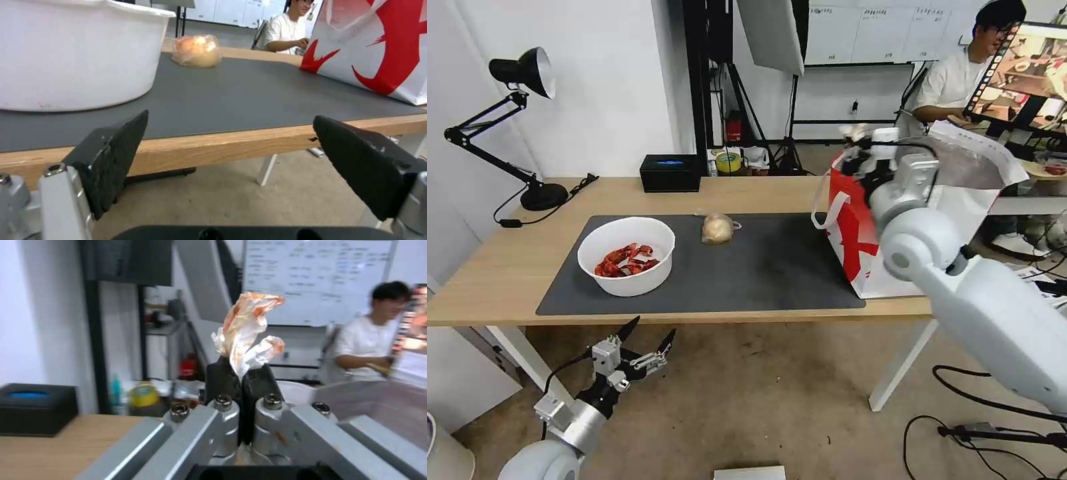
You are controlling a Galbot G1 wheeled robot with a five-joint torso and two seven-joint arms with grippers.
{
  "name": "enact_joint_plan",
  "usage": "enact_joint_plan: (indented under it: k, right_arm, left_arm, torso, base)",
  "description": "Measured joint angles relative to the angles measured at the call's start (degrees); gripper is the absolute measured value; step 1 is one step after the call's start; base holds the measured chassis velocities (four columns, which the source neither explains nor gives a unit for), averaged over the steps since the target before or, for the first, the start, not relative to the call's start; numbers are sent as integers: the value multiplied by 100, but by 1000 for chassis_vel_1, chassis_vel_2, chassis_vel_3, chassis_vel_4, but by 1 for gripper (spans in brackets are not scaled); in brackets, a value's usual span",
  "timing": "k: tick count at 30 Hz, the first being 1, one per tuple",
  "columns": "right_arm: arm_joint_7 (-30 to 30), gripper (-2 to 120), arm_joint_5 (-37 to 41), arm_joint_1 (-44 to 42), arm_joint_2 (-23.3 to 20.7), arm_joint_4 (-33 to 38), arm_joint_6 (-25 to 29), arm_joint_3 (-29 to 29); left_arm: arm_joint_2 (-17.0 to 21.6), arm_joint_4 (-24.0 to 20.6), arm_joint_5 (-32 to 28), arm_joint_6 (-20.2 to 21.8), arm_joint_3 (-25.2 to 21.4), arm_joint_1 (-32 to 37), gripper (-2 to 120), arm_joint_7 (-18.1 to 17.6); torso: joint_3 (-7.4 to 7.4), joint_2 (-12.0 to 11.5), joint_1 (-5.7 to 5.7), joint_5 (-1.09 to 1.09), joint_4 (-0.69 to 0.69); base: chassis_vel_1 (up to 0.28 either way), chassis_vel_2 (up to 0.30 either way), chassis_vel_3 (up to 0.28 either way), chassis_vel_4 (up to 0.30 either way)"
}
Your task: Pick up the trash from the table and place it into the takeout bag.
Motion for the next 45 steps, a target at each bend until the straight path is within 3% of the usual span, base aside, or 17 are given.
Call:
enact_joint_plan:
  k: [9,33,37,45]
  right_arm:
    - [400,3,109,-3,-100,-89,-177,135]
    - [425,92,190,-17,-210,-62,-239,148]
    - [247,100,154,-49,-252,11,-238,192]
    - [-388,100,191,-186,-268,250,33,244]
  left_arm:
    - [-25,-57,20,0,1,65,100,0]
    - [60,-159,-29,0,-36,152,100,0]
    - [65,-187,-29,0,-41,163,100,0]
    - [8,-209,-11,0,-60,210,100,-2]
  torso:
    - [0,0,0,-1,0]
    - [0,0,0,-1,1]
    - [0,0,0,-1,0]
    - [0,0,0,-2,1]
  base:
    - [0,0,0,0]
    - [0,0,0,0]
    - [0,0,0,0]
    - [0,0,0,0]
